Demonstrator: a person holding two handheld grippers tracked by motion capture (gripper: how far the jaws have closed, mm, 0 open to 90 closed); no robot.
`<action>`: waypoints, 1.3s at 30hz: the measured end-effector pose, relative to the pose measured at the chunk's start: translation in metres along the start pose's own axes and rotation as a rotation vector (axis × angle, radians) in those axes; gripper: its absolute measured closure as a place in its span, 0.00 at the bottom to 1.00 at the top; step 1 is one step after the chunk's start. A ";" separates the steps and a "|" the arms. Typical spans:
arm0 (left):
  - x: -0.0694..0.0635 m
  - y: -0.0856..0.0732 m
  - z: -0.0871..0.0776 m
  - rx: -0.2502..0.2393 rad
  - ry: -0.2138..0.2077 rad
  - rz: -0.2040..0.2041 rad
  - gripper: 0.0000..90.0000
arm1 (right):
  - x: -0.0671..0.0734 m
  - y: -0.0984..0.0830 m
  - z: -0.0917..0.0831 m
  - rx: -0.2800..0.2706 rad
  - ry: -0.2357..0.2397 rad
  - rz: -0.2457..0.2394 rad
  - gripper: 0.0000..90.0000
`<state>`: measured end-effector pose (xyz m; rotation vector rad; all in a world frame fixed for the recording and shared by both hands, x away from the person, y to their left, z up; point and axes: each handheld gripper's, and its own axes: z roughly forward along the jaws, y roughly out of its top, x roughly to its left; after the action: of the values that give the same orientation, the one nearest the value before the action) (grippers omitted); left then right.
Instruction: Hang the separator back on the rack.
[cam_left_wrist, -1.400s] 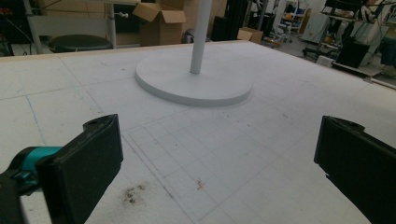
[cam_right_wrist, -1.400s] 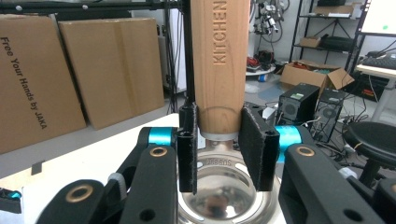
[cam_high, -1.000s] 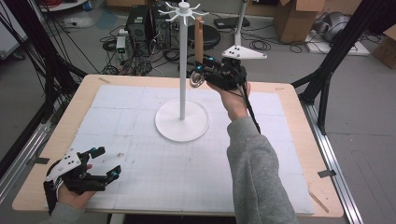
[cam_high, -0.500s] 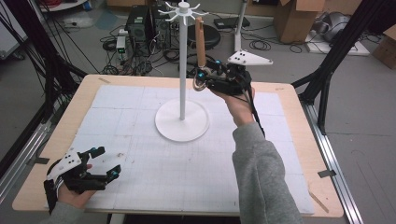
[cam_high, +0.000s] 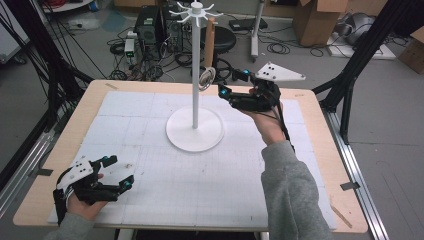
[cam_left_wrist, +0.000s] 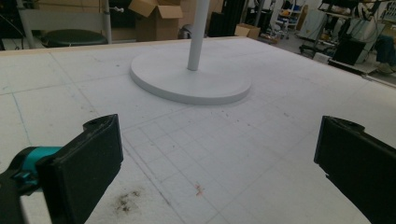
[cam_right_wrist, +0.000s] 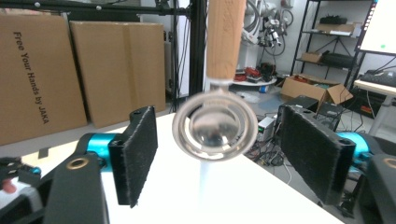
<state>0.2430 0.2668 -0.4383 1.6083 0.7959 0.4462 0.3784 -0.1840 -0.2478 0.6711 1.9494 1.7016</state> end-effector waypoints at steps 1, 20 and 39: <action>-0.001 0.000 0.001 0.001 -0.003 0.004 0.02 | -0.001 -0.002 -0.002 0.001 -0.003 -0.005 0.26; -0.001 0.001 0.003 0.001 0.001 0.012 0.02 | -0.007 -0.049 -0.028 0.049 -0.006 0.010 0.00; -0.002 0.003 0.012 -0.021 0.002 0.024 0.02 | -0.008 -0.103 -0.048 0.092 0.016 0.065 0.00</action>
<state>0.2505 0.2572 -0.4373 1.5993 0.7718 0.4717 0.3477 -0.2374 -0.3439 0.7642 2.0484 1.6678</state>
